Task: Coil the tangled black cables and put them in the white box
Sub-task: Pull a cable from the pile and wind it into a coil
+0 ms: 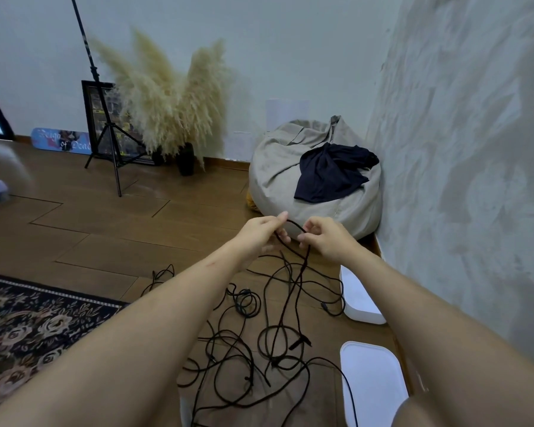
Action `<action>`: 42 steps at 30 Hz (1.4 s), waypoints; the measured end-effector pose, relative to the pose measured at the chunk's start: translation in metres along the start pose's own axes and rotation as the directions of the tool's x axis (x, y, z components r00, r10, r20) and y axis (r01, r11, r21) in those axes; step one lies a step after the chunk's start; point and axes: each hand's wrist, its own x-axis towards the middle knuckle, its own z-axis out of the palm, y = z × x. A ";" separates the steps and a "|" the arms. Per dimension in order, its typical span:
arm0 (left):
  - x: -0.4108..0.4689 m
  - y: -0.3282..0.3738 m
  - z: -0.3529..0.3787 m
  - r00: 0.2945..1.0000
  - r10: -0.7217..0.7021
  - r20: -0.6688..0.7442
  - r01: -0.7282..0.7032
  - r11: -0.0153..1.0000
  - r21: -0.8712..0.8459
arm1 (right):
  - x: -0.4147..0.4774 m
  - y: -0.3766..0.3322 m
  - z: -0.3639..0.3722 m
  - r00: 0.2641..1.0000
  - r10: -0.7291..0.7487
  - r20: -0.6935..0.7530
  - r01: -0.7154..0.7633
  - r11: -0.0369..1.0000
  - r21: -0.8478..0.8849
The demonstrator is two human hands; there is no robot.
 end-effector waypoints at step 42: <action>-0.009 0.006 -0.020 0.960 0.259 0.106 -0.251 0.628 0.737 | -0.005 -0.020 -0.007 0.977 -0.138 0.161 0.143 0.990 -0.022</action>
